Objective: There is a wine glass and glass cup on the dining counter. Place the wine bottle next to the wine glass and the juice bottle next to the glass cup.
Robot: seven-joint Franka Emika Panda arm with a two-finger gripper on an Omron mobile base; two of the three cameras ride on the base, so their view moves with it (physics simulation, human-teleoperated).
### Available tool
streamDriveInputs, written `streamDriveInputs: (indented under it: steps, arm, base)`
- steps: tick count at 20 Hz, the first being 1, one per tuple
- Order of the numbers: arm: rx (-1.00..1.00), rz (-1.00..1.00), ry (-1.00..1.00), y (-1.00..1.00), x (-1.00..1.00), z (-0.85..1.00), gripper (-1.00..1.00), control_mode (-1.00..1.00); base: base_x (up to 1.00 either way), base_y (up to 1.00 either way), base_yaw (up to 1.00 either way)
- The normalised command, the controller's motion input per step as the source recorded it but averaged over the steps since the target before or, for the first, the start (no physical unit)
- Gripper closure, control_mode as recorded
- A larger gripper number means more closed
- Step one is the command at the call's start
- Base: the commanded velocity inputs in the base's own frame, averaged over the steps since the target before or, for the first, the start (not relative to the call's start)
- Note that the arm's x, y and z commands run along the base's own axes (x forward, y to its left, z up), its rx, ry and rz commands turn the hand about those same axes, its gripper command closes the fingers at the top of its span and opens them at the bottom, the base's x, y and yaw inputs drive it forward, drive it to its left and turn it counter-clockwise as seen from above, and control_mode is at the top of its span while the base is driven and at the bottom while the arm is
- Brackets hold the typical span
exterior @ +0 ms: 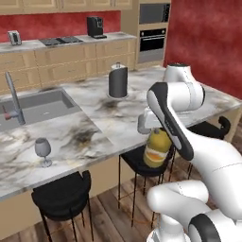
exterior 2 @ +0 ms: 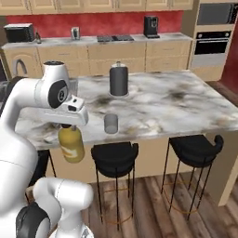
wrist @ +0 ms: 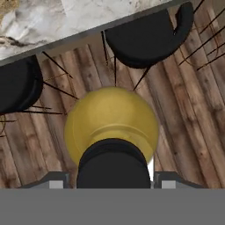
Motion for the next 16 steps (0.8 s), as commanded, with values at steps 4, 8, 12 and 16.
streamDriveInputs:
  steps: [4, 8, 12, 16]
  arm:
    - [0.00, 0.00, 0.00, 0.00, 0.00, 0.00, 1.00, 1.00]
    - [0.00, 0.00, 0.00, 0.00, 0.00, 0.00, 1.00, 1.00]
    - [0.00, 0.00, 0.00, 0.00, 0.00, 0.00, 1.00, 1.00]
    - [0.00, 0.00, 0.00, 0.00, 0.00, 0.00, 1.00, 1.00]
  base:
    - [0.79, -0.02, 0.19]
    - [0.75, 0.00, 0.07]
    - [0.72, 0.00, 0.06]
    - [0.56, 0.00, 0.03]
